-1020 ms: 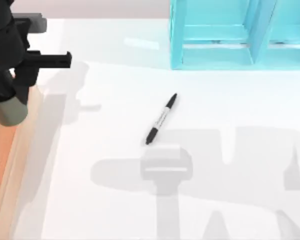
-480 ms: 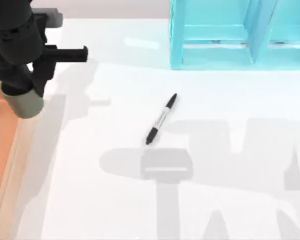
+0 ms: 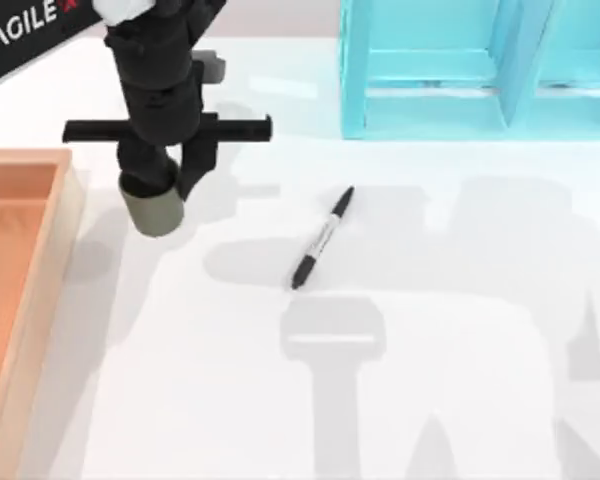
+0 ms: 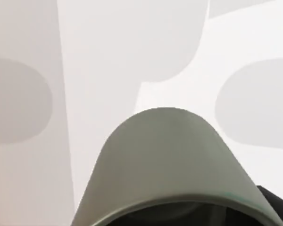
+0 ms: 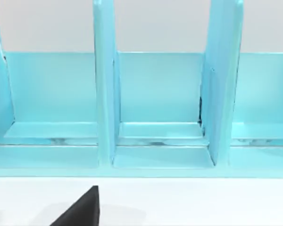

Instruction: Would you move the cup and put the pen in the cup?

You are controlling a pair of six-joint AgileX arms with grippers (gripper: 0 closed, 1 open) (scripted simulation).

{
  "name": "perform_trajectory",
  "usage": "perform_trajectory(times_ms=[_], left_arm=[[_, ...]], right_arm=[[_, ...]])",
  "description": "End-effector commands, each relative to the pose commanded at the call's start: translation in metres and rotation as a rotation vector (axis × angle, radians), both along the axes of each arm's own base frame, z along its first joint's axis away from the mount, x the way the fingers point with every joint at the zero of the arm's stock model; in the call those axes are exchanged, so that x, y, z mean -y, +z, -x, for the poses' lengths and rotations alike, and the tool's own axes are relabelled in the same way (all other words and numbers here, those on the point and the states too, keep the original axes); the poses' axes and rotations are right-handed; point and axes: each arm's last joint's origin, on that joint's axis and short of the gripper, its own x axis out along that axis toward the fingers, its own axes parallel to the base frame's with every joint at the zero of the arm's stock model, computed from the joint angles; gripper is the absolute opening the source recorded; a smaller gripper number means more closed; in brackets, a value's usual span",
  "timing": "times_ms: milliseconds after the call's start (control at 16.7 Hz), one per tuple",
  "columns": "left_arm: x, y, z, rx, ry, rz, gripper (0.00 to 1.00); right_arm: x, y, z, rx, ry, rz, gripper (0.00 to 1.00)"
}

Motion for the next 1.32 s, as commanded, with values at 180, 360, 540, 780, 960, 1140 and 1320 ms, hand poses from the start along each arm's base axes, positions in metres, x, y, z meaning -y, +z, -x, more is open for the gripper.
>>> perform_trajectory(times_ms=[180,360,540,780,960,1140,1320], left_arm=[[0.004,-0.001,-0.001,0.008,0.0,0.003,0.0],[0.001,-0.006,-0.001,0.003,0.003,0.002,0.0],[0.0,-0.02,-0.002,0.006,0.002,0.003,0.0],[-0.002,-0.037,-0.002,0.011,0.001,0.005,0.0],[-0.002,-0.046,-0.002,0.008,0.0,0.003,0.0],[-0.002,-0.046,-0.002,0.008,0.0,0.003,0.08],[-0.002,-0.046,-0.002,0.008,0.0,0.003,0.3]], right_arm=[[0.0,0.0,0.0,0.0,0.0,0.0,1.0],[0.0,0.0,0.0,0.0,0.0,0.0,1.0],[0.0,0.0,0.0,0.0,0.0,0.0,1.0],[0.0,0.0,0.0,0.0,0.0,0.0,1.0],[0.0,0.0,0.0,0.0,0.0,0.0,1.0],[0.0,0.0,0.0,0.0,0.0,0.0,1.0],[0.0,0.0,0.0,0.0,0.0,0.0,1.0]])
